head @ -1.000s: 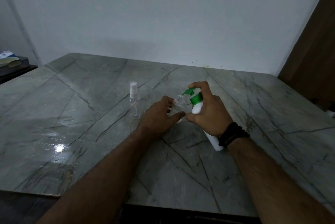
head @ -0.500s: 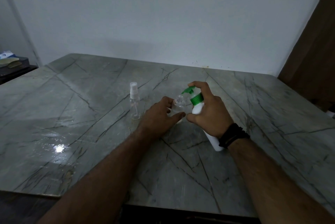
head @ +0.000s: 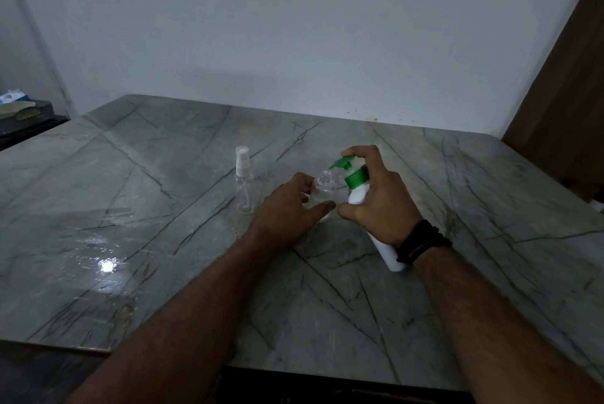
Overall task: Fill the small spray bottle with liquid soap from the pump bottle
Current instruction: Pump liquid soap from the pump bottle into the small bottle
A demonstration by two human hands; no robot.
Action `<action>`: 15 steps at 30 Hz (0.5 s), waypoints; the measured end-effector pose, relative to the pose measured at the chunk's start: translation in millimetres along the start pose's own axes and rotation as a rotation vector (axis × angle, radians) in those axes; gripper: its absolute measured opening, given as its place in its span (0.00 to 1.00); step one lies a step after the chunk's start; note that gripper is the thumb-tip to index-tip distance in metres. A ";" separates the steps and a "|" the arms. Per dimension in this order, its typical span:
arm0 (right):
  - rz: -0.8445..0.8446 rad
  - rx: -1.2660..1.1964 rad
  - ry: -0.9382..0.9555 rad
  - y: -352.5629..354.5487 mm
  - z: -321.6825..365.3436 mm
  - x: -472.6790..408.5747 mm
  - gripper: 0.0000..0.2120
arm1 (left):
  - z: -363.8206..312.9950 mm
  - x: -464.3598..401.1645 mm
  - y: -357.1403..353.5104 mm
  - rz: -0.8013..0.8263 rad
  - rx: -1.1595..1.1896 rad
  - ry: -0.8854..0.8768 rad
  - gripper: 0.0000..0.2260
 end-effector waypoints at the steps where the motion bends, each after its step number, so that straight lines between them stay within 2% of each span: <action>1: -0.002 -0.007 -0.008 0.6 -0.9 0.0 0.36 | -0.1 0.0 0.0 0.003 -0.001 -0.001 0.24; 10: -0.008 0.004 0.002 1.3 2.1 1.5 0.38 | -1.3 1.5 0.0 0.004 0.003 0.005 0.24; 15: 0.008 -0.008 -0.012 -0.8 -0.2 -0.6 0.35 | -3.4 2.4 1.3 -0.001 -0.004 0.002 0.24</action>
Point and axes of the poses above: each hand's wrist, its own x-axis away from the middle knuckle, its own y-axis out of the back of the hand, z = x × y, the point moved 10 cm from there along -x, towards the middle knuckle, and after that the axes turned 2 degrees about y, right-handed, at the moved point
